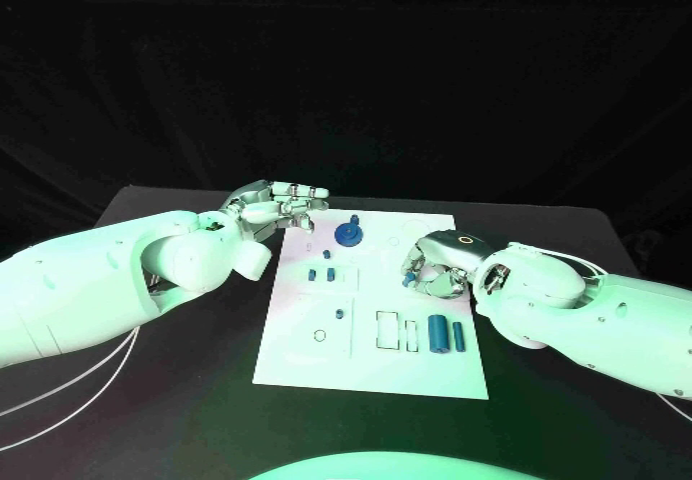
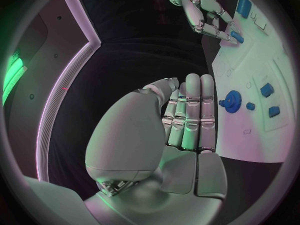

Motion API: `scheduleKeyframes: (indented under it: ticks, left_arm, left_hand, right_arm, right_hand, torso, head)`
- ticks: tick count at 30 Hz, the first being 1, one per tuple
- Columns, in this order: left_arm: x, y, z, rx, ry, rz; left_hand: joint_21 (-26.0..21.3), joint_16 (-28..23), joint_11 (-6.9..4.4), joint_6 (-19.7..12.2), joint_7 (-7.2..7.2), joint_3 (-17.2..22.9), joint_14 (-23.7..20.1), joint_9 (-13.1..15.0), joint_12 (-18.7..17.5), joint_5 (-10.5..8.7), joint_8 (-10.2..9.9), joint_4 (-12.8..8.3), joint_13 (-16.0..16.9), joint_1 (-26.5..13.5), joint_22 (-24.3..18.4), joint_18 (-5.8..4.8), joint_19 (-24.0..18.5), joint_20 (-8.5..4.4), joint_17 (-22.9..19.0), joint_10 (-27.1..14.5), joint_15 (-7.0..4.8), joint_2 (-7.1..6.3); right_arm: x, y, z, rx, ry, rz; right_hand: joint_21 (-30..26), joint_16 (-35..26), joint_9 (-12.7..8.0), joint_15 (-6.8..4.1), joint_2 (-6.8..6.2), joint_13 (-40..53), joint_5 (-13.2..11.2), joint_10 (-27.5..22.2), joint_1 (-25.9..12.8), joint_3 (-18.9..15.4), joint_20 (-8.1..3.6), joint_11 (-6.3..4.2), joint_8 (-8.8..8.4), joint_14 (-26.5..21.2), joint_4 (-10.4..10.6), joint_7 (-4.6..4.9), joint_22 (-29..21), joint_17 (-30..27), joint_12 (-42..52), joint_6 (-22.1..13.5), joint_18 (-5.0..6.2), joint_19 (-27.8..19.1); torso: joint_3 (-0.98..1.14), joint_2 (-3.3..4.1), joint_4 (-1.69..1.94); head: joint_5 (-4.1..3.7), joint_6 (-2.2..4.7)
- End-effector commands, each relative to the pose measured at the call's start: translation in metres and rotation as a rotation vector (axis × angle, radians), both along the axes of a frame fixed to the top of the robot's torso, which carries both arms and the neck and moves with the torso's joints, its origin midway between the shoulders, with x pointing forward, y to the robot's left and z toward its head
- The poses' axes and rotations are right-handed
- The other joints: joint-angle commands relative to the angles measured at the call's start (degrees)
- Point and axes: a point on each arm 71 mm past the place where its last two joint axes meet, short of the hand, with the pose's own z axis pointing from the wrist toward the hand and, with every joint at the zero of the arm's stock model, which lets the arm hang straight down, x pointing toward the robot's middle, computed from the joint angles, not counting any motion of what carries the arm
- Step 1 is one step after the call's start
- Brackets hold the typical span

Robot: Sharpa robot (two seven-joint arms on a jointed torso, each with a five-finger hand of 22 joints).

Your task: Assemble the parts on the task board

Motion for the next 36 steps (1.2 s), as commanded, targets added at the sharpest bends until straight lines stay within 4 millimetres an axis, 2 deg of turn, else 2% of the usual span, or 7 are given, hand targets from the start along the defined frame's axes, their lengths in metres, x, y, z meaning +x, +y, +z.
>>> scheduleKeyframes:
  ticks: [1, 5, 13, 24, 30, 36]
  left_arm:
    - [0.000, -0.002, 0.001, -0.008, -0.006, -0.015]
    - [0.000, -0.002, 0.001, -0.008, -0.006, -0.014]
    - [0.000, -0.001, 0.001, -0.008, -0.006, -0.014]
    - [0.001, -0.001, 0.001, -0.007, -0.005, -0.012]
    - [0.002, -0.002, 0.000, -0.008, -0.005, -0.015]
    - [0.002, -0.004, 0.000, -0.010, -0.004, -0.020]
  left_hand:
    - [-0.3, -0.3, 0.07, -0.1, 0.09, -0.3, -0.5, -0.1, 0.3, -0.22, 0.2, 0.0, -0.1, -0.2, -0.1, 0.79, -0.1, 0.40, -0.1, -0.3, 0.08, 0.50]
    - [-0.3, -0.3, 0.07, -0.1, 0.09, -0.3, -0.5, -0.1, 0.3, -0.22, 0.2, 0.0, -0.1, -0.2, -0.1, 0.79, -0.1, 0.40, -0.1, -0.3, 0.08, 0.50]
    - [-0.3, -0.3, 0.06, -0.2, 0.08, -0.5, -0.5, -0.1, 0.4, -0.21, 0.3, 0.1, -0.1, -0.4, -0.1, 0.80, -0.1, 0.44, -0.1, -0.3, 0.10, 0.58]
    - [-0.3, -0.3, 0.06, -0.2, 0.08, -0.5, -0.5, -0.1, 0.4, -0.21, 0.3, 0.1, -0.1, -0.4, -0.1, 0.80, -0.1, 0.44, -0.1, -0.3, 0.10, 0.58]
    - [-0.3, -0.3, 0.06, -0.2, 0.08, -0.5, -0.5, -0.1, 0.4, -0.21, 0.3, 0.1, -0.1, -0.4, -0.1, 0.80, -0.1, 0.44, -0.1, -0.3, 0.10, 0.58]
    - [-0.3, -0.3, 0.06, -0.2, 0.08, -0.5, -0.5, -0.1, 0.4, -0.21, 0.3, 0.1, -0.1, -0.4, -0.1, 0.80, -0.1, 0.44, -0.1, -0.3, 0.10, 0.58]
  right_arm:
    - [-0.001, 0.002, -0.002, -0.006, -0.002, 0.006]
    - [-0.002, 0.004, -0.001, 0.013, -0.013, 0.009]
    - [-0.004, 0.002, 0.006, 0.076, -0.057, -0.014]
    - [-0.016, 0.003, 0.035, 0.155, -0.077, -0.002]
    - [-0.031, 0.021, 0.044, 0.206, -0.051, 0.051]
    - [-0.052, 0.060, 0.040, 0.255, -0.001, 0.158]
  right_hand:
    - [0.3, 0.2, 0.1, -0.44, 0.40, 0.1, -0.6, 0.6, 0.5, 0.6, 0.00, 0.01, 0.36, 2.0, -0.1, -0.02, 9.9, 0.1, 0.0, 0.7, -0.65, 0.6]
    - [0.8, 0.4, 0.3, -0.62, 0.77, 0.1, -1.7, 1.6, 0.4, 1.1, -0.13, -0.28, 0.69, 2.0, -0.1, -0.28, 10.2, 0.3, 0.0, 1.7, -0.75, 0.8]
    - [1.4, 0.5, 0.5, -0.86, 1.00, 0.2, -1.6, 2.7, 0.1, 1.4, -0.32, -0.57, 1.05, 2.1, 0.0, -0.52, 10.5, 0.3, 0.1, 2.6, -0.88, 1.1]
    - [1.8, 0.5, 0.5, -0.90, 0.79, 0.2, -1.6, 2.9, -0.1, 1.3, -0.38, -0.60, 1.09, 2.1, 0.1, -0.54, 10.6, 0.4, 0.0, 2.8, -0.95, 1.3]
    - [1.8, 0.5, 0.5, -0.91, 0.76, 0.2, -1.6, 2.9, -0.2, 1.3, -0.39, -0.61, 1.10, 2.1, 0.1, -0.55, 10.6, 0.3, 0.0, 2.8, -0.95, 1.3]
    - [1.7, 0.5, 0.5, -0.92, 0.75, 0.2, -1.5, 3.0, -0.2, 1.4, -0.41, -0.62, 1.10, 2.1, 0.1, -0.55, 10.6, 0.3, 0.0, 2.8, -0.93, 1.2]
  torso:
    - [0.01, -0.03, 0.00]
    - [-0.01, -0.01, 0.00]
    - [0.01, -0.08, -0.02]
    - [0.00, -0.10, -0.05]
    - [0.03, -0.06, -0.07]
    - [0.02, -0.09, 0.00]
  head:
    - [0.01, -0.03]
    - [-0.06, -0.05]
    - [-0.11, -0.01]
    - [-0.10, 0.16]
    - [0.33, 0.20]
    - [0.88, 0.04]
